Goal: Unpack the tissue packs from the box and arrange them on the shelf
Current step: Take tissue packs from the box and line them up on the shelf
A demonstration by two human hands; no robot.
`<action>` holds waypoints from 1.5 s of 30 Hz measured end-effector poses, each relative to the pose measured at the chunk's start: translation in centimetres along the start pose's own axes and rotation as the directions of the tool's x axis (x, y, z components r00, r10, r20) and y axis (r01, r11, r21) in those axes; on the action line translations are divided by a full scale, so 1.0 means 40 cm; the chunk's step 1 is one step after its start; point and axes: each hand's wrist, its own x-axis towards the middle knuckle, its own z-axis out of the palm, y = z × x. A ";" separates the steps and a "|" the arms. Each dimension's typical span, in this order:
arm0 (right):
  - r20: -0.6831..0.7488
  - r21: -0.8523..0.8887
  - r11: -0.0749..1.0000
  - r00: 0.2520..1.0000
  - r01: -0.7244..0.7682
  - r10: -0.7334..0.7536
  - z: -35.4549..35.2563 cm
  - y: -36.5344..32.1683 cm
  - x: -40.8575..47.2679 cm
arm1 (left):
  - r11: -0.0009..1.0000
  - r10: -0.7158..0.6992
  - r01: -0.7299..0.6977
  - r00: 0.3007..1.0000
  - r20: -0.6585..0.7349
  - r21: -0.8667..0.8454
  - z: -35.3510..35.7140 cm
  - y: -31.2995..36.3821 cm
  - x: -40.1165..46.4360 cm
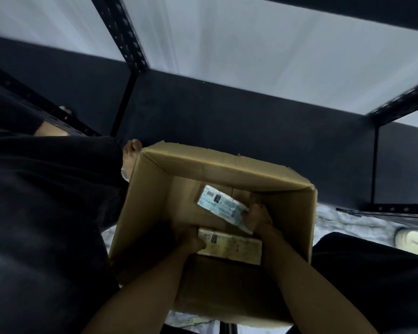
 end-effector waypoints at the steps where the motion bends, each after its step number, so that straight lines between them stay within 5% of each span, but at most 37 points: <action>1: 0.020 -0.013 1.000 1.000 0.007 -0.006 0.009 0.002 -0.001 | 1.000 0.008 -0.009 1.000 -0.006 -0.026 0.004 0.009 -0.001; 6: 0.079 -0.099 0.995 0.997 0.033 -0.025 0.054 0.014 0.008 | 0.993 0.087 -0.089 0.996 -0.029 -0.079 0.036 0.000 0.041; 13: 0.141 0.240 0.970 0.987 0.038 -0.074 0.046 -0.006 0.026 | 0.992 0.096 -0.100 0.994 -0.061 -0.076 0.073 -0.016 0.058; 17: 0.148 0.120 0.992 0.988 0.034 -0.052 0.082 -0.001 0.024 | 0.995 0.087 -0.093 0.983 -0.162 -0.032 0.066 0.015 0.010; 23: 0.069 -0.023 0.999 0.997 0.040 -0.039 0.051 -0.012 -0.016 | 0.992 0.122 -0.121 0.986 -0.111 0.020 0.011 0.031 -0.037; 29: 0.059 0.003 0.998 0.996 0.063 -0.063 -0.025 0.001 -0.125 | 0.965 0.256 -0.238 0.947 -0.195 0.109 -0.097 0.058 -0.136; 38: -0.273 -0.004 0.955 0.918 0.296 -0.286 -0.185 -0.090 -0.395 | 0.861 0.509 -0.457 0.766 -0.392 0.223 -0.312 0.125 -0.400; 45: -0.494 0.026 0.852 0.748 0.523 -0.444 -0.381 -0.077 -0.661 | 0.693 0.683 -0.685 0.524 -0.508 0.225 -0.545 0.103 -0.653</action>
